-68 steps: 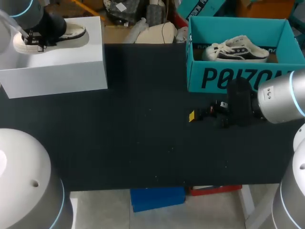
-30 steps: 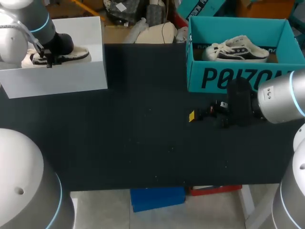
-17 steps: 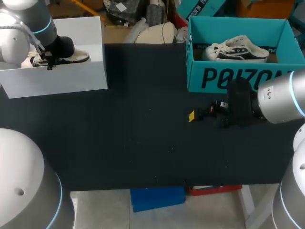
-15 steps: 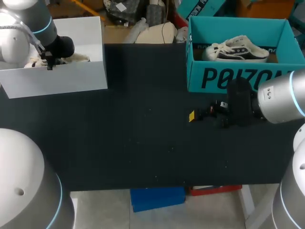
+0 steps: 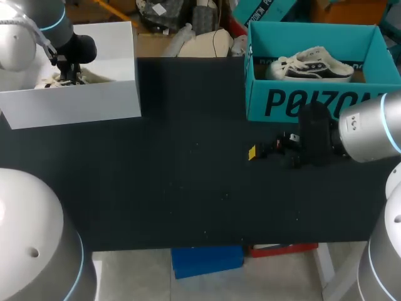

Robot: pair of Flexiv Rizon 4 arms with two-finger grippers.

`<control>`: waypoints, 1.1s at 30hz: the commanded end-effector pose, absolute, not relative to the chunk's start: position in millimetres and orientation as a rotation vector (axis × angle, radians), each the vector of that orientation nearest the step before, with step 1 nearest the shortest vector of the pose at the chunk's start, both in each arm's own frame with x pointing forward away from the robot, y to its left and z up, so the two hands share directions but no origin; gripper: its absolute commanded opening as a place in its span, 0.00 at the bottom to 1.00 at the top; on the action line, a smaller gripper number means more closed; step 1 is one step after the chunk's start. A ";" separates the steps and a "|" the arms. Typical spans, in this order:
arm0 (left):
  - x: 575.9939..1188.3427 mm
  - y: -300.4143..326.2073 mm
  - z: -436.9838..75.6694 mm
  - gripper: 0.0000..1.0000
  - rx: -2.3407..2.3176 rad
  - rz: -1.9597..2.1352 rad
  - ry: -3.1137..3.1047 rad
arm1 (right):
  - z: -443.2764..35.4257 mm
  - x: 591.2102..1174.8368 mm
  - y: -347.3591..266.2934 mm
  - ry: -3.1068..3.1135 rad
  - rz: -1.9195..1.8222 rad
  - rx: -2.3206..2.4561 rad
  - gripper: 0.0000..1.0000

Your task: Take the shoe out of the shoebox, open the shoe tongue, remove and reinsert the insole, then place the shoe into the shoebox

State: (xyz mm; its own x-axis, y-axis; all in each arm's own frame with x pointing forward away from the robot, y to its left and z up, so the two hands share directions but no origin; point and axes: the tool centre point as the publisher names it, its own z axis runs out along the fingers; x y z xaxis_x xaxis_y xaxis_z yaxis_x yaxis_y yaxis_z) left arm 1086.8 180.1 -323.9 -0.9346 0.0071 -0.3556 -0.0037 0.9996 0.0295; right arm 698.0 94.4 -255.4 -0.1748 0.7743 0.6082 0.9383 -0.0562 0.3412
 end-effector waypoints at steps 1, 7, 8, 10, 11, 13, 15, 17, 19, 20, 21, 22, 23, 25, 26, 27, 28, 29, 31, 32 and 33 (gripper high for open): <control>1079.3 171.0 -293.4 0.40 0.007 0.084 2.788 | -255.5 698.2 95.4 -1.987 -1.049 -1.855 1.00; 1066.2 156.1 -256.3 0.99 -0.028 0.060 2.848 | -255.5 698.2 95.4 -1.987 -1.049 -1.855 1.00; 1061.1 152.6 -251.3 1.00 -0.048 0.038 2.887 | -255.5 698.2 95.4 -1.987 -1.049 -1.855 1.00; 1049.0 146.1 -242.1 1.00 -0.064 0.027 2.929 | -255.5 698.2 95.4 -1.987 -1.049 -1.855 1.00; 1043.2 142.7 -238.0 1.00 -0.083 0.019 2.954 | -255.5 698.2 95.4 -1.987 -1.049 -1.855 1.00; 1030.8 136.5 -231.4 1.00 -0.092 0.037 2.983 | -255.5 698.2 95.4 -1.987 -1.049 -1.855 1.00; 1018.0 129.9 -226.0 1.00 -0.113 0.049 3.000 | -255.5 698.2 95.4 -1.987 -1.049 -1.855 1.00; 1004.6 122.1 -221.3 1.00 -0.160 0.044 3.019 | -255.5 698.2 95.4 -1.987 -1.049 -1.855 1.00; 993.2 113.8 -219.0 1.00 -0.239 0.031 3.033 | -255.5 698.2 95.4 -1.987 -1.049 -1.855 1.00; 988.1 109.1 -219.3 1.00 -0.300 0.017 3.040 | -255.5 698.2 95.4 -1.987 -1.049 -1.855 1.00; 982.9 105.0 -221.4 1.00 -0.355 0.015 3.047 | -255.5 698.2 95.4 -1.987 -1.049 -1.855 1.00; 978.8 100.4 -224.1 1.00 -0.435 -0.007 3.050 | -255.5 698.2 95.4 -1.987 -1.049 -1.855 1.00; 974.8 96.0 -227.0 1.00 -0.503 -0.011 3.049 | -255.5 698.2 95.4 -1.987 -1.049 -1.855 1.00; 965.8 87.2 -234.8 1.00 -0.618 -0.007 3.026 | -255.5 698.2 95.4 -1.987 -1.049 -1.855 1.00; 963.2 82.8 -237.9 1.00 -0.710 -0.017 3.016 | -255.5 698.2 95.4 -1.987 -1.049 -1.855 1.00; 960.3 78.6 -240.8 1.00 -0.779 -0.031 3.003 | -255.5 698.2 95.4 -1.987 -1.049 -1.855 1.00; 956.9 74.3 -243.1 1.00 -0.854 -0.049 2.986 | -255.5 698.2 95.4 -1.987 -1.049 -1.855 1.00; 953.6 70.0 -245.7 1.00 -0.910 -0.053 2.970 | -255.5 698.2 95.4 -1.987 -1.049 -1.855 1.00; 946.6 62.5 -249.0 1.00 -1.027 -0.063 2.925 | -255.5 698.2 95.4 -1.987 -1.049 -1.855 1.00; 942.4 59.2 -251.3 1.00 -1.083 -0.055 2.922 | -255.5 698.2 95.4 -1.987 -1.049 -1.855 1.00; 939.1 56.5 -253.5 1.00 -1.127 -0.042 2.899 | -255.5 698.2 95.4 -1.987 -1.049 -1.855 1.00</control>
